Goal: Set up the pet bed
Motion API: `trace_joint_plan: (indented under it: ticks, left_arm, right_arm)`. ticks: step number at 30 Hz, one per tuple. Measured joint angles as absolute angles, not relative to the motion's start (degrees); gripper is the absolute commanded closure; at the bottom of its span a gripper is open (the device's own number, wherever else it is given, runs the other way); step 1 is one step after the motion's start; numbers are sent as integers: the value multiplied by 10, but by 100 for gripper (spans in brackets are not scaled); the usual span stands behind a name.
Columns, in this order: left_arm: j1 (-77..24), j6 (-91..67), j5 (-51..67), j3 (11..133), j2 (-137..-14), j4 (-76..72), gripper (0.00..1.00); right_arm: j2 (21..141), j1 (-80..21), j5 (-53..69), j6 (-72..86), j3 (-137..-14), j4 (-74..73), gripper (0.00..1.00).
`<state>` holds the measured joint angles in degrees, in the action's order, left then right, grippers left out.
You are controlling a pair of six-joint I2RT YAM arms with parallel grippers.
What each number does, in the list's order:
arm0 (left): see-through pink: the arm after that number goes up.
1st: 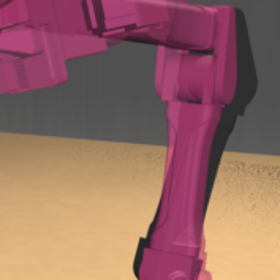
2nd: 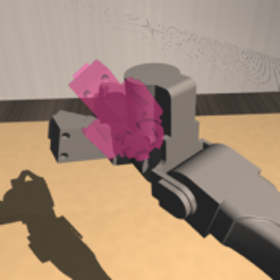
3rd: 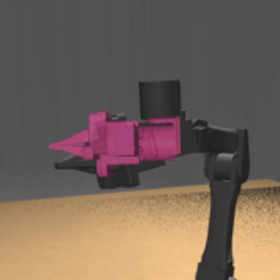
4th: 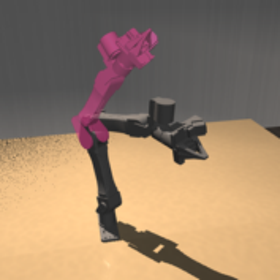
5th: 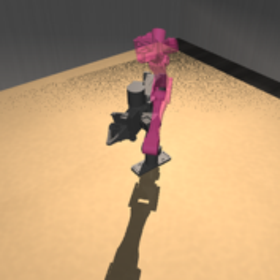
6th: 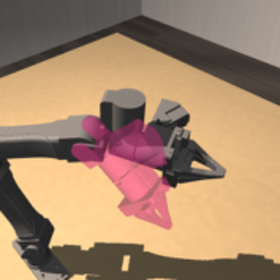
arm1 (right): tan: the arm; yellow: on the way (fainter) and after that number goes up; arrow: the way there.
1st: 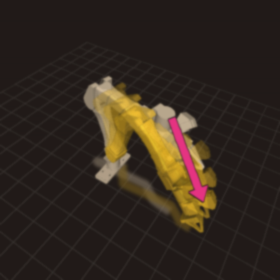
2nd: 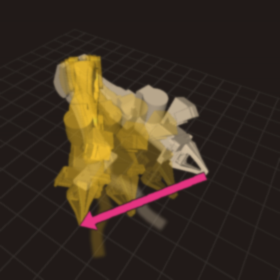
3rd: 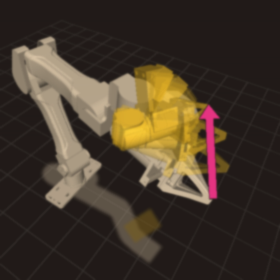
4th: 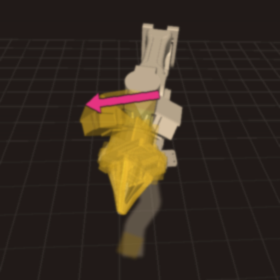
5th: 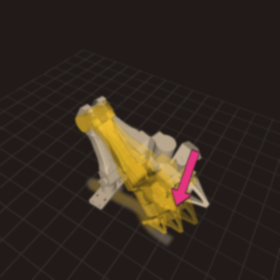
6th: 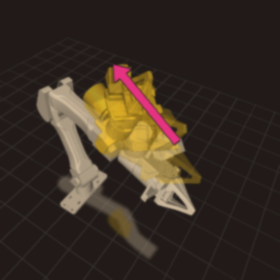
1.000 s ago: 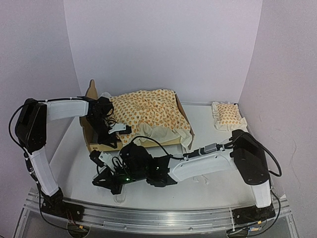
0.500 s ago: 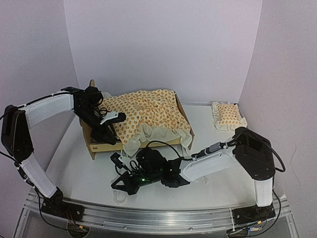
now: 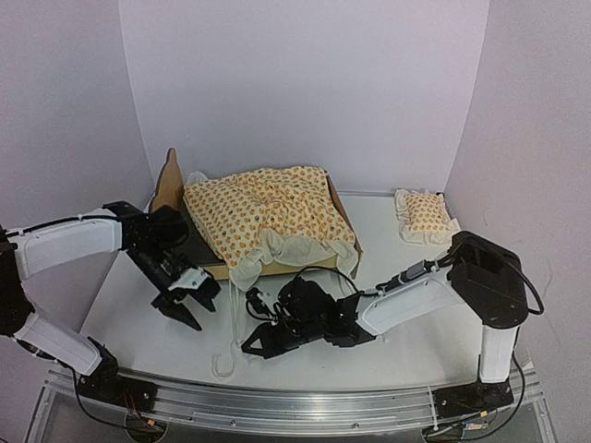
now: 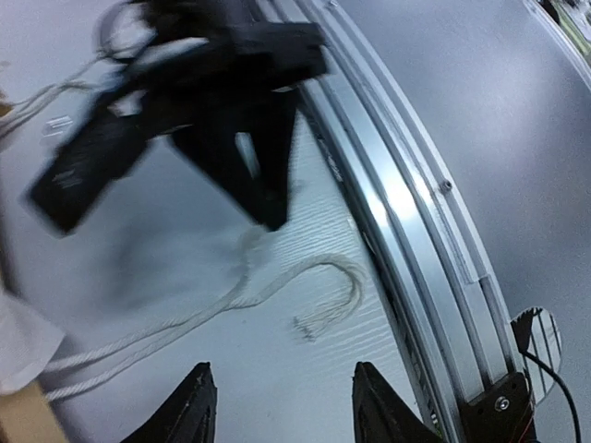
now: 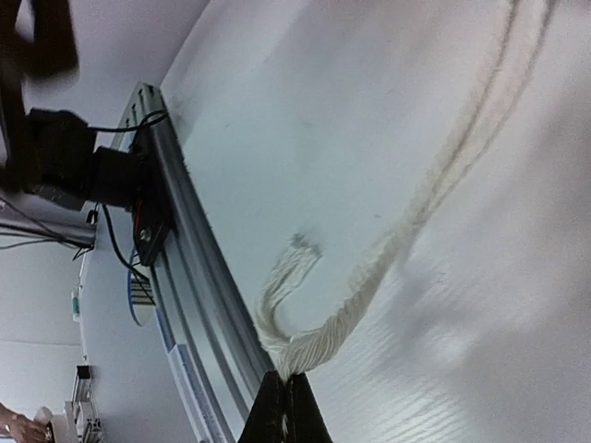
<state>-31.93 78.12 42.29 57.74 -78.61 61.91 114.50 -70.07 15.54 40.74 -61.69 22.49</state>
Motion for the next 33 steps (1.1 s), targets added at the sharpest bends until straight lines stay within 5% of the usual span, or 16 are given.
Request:
trace_joint_plan:
  ticks: [8,20,24,27,33]
  left_arm:
    - [-428,812,361,420,-785,488,46]
    - [-486,863,304,372,-848,354,55]
    - [-486,879,292,355,-857,339,75]
    - [-487,879,290,354,-858,317,99]
    - [-478,846,261,362,-851,297,100]
  right_arm:
    - [1145,-686,137,453,-617,200,100]
    - [1160,-686,134,467,-617,193,100]
    - [1160,-686,133,468,-617,192,100]
    - [1161,-686,134,468,-617,192,100]
    - [1175,-686,144,461,-640,166,100]
